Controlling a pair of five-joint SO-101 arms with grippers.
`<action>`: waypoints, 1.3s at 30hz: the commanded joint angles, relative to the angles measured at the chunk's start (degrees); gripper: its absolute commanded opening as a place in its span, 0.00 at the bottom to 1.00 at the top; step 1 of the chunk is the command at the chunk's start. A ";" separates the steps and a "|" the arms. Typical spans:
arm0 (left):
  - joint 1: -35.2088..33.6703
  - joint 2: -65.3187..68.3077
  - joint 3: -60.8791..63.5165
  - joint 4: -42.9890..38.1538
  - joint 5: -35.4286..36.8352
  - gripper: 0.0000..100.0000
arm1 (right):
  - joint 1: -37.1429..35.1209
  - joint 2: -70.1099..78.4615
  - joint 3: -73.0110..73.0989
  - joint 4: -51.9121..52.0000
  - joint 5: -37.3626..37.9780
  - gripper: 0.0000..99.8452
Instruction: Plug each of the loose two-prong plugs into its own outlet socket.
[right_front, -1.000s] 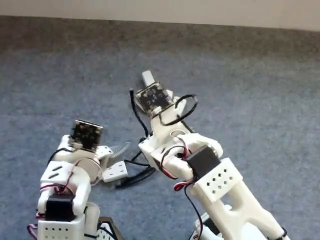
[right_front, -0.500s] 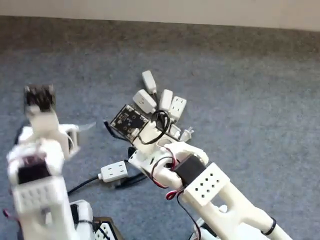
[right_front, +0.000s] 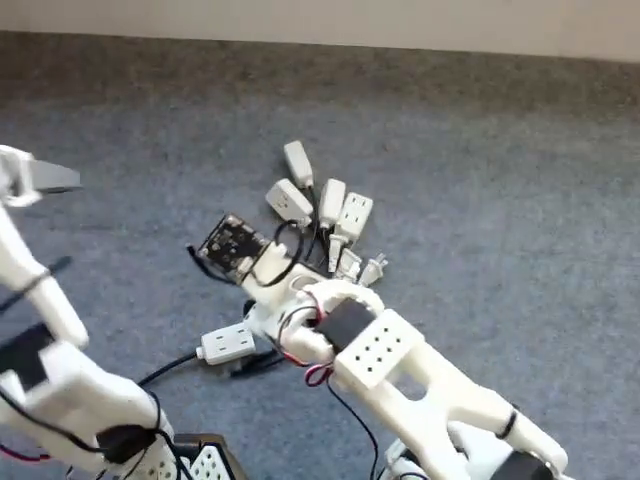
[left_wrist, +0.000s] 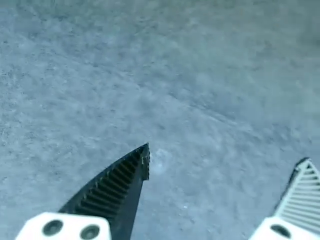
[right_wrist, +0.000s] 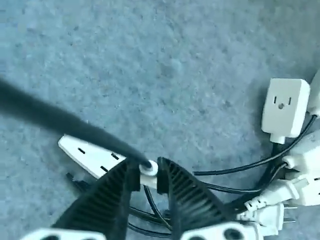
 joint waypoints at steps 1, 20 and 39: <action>-4.70 10.24 -13.32 0.88 -3.69 0.42 | -3.12 0.75 -2.15 -1.27 0.62 0.01; 0.84 17.36 -19.21 6.59 -14.59 0.42 | -0.48 1.27 -12.26 13.58 6.86 0.01; 27.74 -23.43 18.42 2.99 -8.53 0.42 | 15.87 -26.86 5.58 1.36 -17.49 0.01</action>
